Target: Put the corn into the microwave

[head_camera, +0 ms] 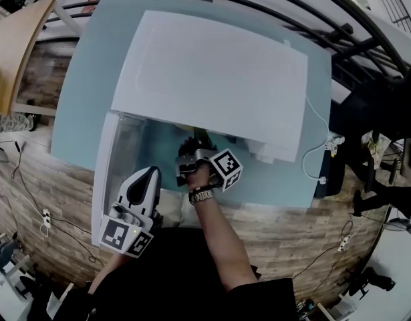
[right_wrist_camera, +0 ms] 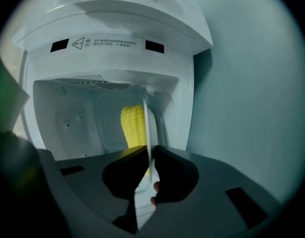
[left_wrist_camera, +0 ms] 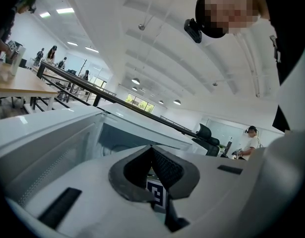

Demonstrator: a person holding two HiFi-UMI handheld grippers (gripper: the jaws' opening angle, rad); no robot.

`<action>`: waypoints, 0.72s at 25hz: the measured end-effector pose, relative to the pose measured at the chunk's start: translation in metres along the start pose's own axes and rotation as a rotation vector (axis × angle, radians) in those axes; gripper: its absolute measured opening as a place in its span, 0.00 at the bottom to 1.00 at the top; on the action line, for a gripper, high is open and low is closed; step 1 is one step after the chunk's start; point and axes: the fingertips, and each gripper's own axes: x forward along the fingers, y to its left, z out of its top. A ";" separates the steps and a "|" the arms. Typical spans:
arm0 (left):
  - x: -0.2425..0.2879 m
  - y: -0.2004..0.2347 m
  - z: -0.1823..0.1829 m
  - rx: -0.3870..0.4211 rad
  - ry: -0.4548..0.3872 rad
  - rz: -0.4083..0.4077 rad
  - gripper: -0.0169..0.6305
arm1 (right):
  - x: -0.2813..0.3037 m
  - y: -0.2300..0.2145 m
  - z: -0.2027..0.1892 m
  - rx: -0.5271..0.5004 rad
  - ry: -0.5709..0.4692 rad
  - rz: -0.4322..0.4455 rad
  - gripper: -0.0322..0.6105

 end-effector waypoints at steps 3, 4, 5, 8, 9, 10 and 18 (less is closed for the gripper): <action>0.000 0.003 0.000 -0.003 -0.001 0.004 0.03 | 0.003 0.000 0.000 -0.005 0.000 -0.013 0.10; 0.000 0.003 -0.001 -0.007 0.000 0.006 0.03 | 0.004 -0.002 0.001 -0.010 0.001 -0.028 0.10; 0.000 0.004 -0.001 -0.010 0.000 0.008 0.03 | 0.005 -0.003 0.002 -0.016 0.002 -0.047 0.10; -0.001 0.005 -0.002 -0.019 0.001 0.008 0.03 | 0.007 -0.005 0.001 -0.022 0.007 -0.095 0.10; -0.001 0.005 -0.002 -0.021 0.001 0.008 0.03 | 0.008 -0.005 0.000 -0.023 0.010 -0.102 0.10; -0.001 0.005 -0.003 -0.021 0.001 0.006 0.03 | 0.008 -0.005 0.000 -0.026 0.013 -0.108 0.10; 0.002 0.007 -0.005 -0.021 0.005 0.012 0.03 | 0.013 -0.008 -0.005 -0.117 0.068 -0.168 0.10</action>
